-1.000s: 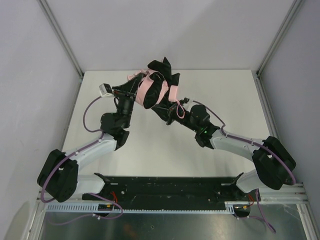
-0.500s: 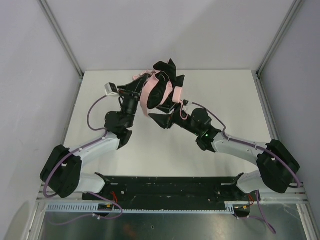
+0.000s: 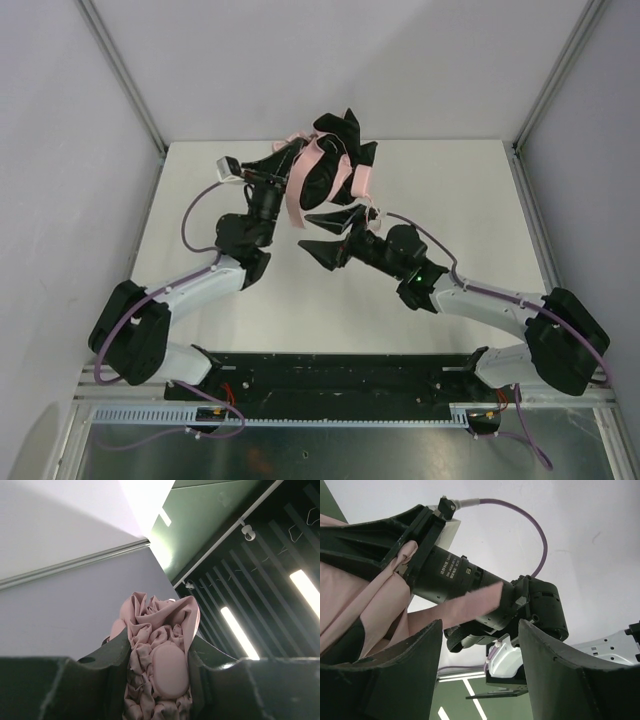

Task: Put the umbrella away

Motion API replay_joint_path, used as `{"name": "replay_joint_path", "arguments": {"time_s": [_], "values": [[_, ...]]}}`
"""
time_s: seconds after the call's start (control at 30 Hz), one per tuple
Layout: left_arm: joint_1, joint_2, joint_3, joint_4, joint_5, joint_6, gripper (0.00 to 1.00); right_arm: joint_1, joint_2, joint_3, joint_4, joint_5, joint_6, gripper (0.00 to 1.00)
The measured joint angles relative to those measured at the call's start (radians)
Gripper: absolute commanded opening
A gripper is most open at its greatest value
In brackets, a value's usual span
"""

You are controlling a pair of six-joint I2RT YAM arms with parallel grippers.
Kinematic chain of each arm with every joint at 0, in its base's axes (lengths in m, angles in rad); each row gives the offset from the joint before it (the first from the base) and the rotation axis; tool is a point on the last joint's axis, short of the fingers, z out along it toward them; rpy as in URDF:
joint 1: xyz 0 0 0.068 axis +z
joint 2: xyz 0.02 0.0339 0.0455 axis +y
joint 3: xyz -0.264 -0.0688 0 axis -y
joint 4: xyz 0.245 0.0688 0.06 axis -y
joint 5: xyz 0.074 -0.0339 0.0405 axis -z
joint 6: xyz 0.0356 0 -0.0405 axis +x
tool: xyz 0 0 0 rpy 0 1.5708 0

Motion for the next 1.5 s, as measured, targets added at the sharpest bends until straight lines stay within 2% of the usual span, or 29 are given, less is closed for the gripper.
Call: {"name": "replay_joint_path", "arguments": {"time_s": [0.2, 0.5, 0.8, 1.0, 1.07, 1.23, 1.5], "values": [[-0.021, 0.004, 0.0, 0.0, 0.0, -0.027, 0.0, 0.015, 0.049, 0.0, 0.082, 0.006, 0.0, 0.64], [-0.043, 0.01, 0.0, 0.001, -0.01, -0.062, 0.0, 0.022, 0.084, 0.016, 0.142, 0.01, 0.0, 0.54], [-0.054, 0.018, 0.0, 0.0, -0.023, -0.091, 0.0, 0.024, 0.106, 0.024, 0.148, 0.01, 0.0, 0.48], [-0.054, 0.018, -0.001, 0.0, -0.024, -0.097, 0.0, 0.018, 0.106, 0.032, 0.148, 0.01, 0.0, 0.4], [-0.055, 0.018, -0.001, 0.0, -0.024, -0.098, 0.0, 0.014, 0.106, 0.033, 0.147, 0.009, 0.001, 0.41], [-0.055, 0.018, -0.001, 0.0, -0.026, -0.098, 0.0, 0.005, 0.1, 0.033, 0.119, 0.005, 0.001, 0.54], [-0.055, 0.038, -0.001, 0.004, -0.025, -0.109, 0.0, -0.001, 0.059, 0.033, 0.072, -0.031, 0.001, 0.53]]}}
